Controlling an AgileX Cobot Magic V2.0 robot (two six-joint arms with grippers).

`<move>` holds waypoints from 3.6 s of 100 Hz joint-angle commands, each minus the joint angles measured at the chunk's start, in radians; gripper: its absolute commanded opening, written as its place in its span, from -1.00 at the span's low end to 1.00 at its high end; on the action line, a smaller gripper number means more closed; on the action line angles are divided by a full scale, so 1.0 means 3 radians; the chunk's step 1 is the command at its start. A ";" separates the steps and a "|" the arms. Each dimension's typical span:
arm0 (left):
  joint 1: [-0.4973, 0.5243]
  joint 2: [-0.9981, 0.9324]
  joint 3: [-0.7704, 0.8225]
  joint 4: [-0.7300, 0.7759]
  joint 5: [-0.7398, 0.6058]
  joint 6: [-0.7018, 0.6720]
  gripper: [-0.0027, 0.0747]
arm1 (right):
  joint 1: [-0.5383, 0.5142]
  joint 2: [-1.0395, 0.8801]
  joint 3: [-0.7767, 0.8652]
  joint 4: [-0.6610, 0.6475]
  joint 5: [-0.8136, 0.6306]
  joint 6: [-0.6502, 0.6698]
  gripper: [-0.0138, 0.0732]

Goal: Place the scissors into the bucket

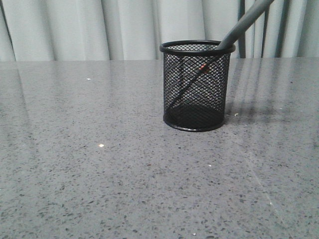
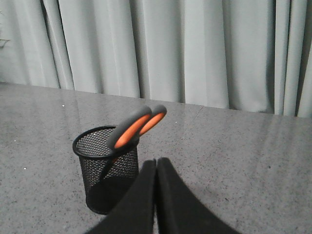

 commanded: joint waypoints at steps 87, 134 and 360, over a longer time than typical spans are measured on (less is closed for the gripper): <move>0.0005 -0.0054 0.0020 -0.0526 -0.0206 -0.0041 -0.98 | -0.0019 -0.0007 0.0051 0.0037 -0.0234 0.0005 -0.80; 0.0267 -0.0093 0.0780 0.2234 -0.0689 -0.3040 -0.98 | -0.0019 -0.0007 0.0051 0.0037 -0.0234 0.0005 -0.80; 0.0267 -0.0087 0.1005 0.2342 -0.0640 -0.3165 -0.98 | -0.0829 -0.0492 0.1051 -0.1745 -0.0633 0.1400 -0.80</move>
